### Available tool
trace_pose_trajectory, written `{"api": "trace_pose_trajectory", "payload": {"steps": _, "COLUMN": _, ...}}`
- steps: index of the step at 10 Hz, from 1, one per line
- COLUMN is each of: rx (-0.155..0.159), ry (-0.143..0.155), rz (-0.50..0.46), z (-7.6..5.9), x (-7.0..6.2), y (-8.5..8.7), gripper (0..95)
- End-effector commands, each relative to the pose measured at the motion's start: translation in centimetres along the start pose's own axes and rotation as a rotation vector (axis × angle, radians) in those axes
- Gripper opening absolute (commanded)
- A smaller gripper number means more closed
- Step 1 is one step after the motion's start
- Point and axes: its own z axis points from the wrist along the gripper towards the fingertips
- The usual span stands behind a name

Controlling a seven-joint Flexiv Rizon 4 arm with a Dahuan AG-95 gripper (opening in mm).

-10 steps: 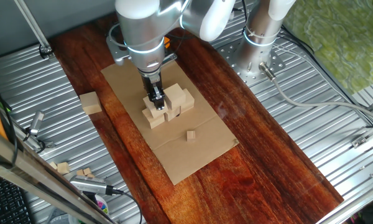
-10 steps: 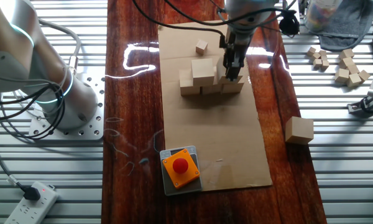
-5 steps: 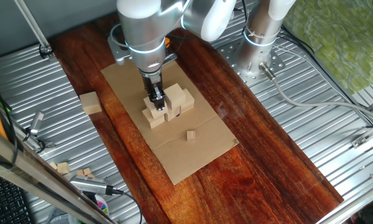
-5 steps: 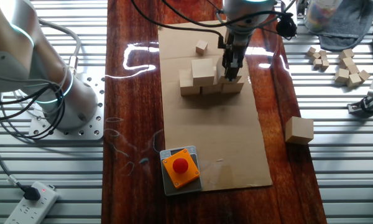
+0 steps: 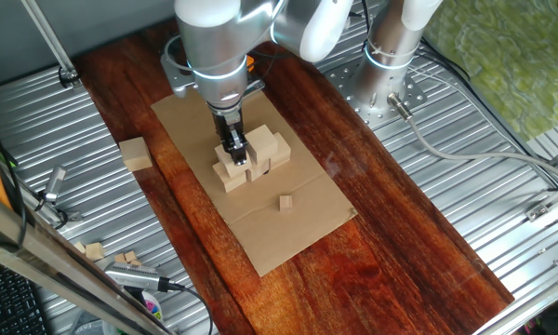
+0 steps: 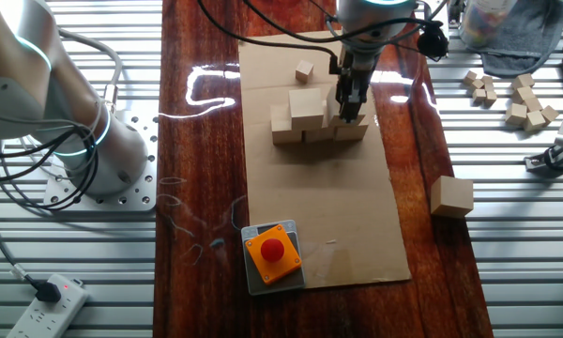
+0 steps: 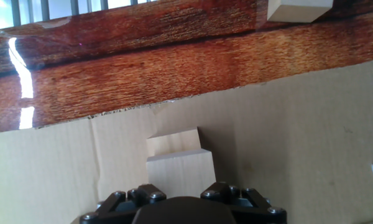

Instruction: Stack the blocks into a pyramid shape

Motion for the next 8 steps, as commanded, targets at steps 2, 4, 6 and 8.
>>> {"api": "trace_pose_trajectory", "payload": {"steps": 2, "rx": 0.001, "ry": 0.001, "rz": -0.004, "z": 0.01, "x": -0.01, "y": -0.02, "gripper": 38.0}}
{"api": "trace_pose_trajectory", "payload": {"steps": 4, "rx": 0.002, "ry": 0.0, "rz": -0.007, "z": 0.01, "x": -0.01, "y": -0.02, "gripper": 38.0}}
{"api": "trace_pose_trajectory", "payload": {"steps": 6, "rx": 0.002, "ry": -0.001, "rz": -0.012, "z": 0.01, "x": 0.0, "y": -0.02, "gripper": 57.0}}
{"api": "trace_pose_trajectory", "payload": {"steps": 8, "rx": 0.002, "ry": -0.002, "rz": -0.017, "z": 0.01, "x": 0.0, "y": -0.02, "gripper": 76.0}}
